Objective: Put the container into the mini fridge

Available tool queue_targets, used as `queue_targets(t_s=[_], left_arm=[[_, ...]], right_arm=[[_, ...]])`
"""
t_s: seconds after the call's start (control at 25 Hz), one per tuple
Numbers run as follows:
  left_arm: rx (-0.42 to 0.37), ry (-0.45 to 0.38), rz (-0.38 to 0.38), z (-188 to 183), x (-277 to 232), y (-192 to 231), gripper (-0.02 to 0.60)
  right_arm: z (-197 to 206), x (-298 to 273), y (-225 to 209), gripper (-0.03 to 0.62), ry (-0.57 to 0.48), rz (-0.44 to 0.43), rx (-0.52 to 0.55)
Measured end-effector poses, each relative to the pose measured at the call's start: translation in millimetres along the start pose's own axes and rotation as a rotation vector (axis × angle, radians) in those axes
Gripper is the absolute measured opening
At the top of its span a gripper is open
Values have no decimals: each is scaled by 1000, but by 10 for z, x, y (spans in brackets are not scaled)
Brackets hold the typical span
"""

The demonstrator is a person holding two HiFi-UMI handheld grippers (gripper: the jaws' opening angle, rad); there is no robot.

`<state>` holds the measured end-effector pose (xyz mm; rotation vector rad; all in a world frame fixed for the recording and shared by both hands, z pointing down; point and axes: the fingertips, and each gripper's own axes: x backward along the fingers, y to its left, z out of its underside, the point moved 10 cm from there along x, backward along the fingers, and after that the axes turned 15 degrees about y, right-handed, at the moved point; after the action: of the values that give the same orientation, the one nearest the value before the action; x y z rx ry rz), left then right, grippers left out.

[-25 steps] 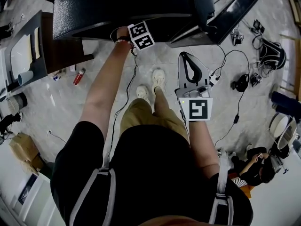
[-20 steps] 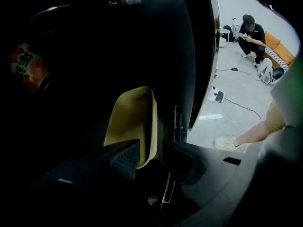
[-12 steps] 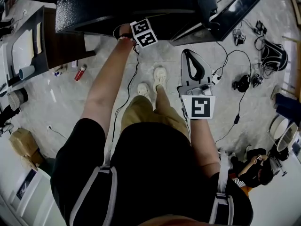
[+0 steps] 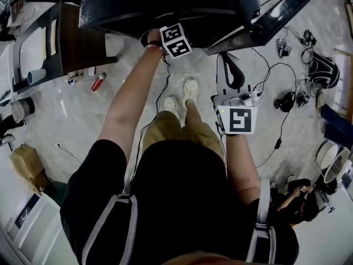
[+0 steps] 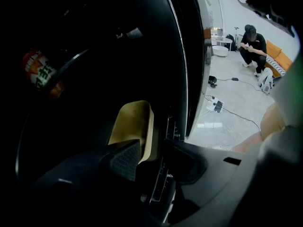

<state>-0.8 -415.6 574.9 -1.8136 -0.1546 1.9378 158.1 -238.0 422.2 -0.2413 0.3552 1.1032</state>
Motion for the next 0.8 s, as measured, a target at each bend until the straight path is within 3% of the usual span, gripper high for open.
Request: queue_targets(t_s=[0.36, 0.8], left_arm=[[93, -92, 3, 111, 590, -28, 160], [221, -239, 21, 454, 1439, -28, 160]], right_arm=[[-271, 114, 216, 37, -48, -22, 30], [-697, 316, 505, 37, -73, 37, 79]])
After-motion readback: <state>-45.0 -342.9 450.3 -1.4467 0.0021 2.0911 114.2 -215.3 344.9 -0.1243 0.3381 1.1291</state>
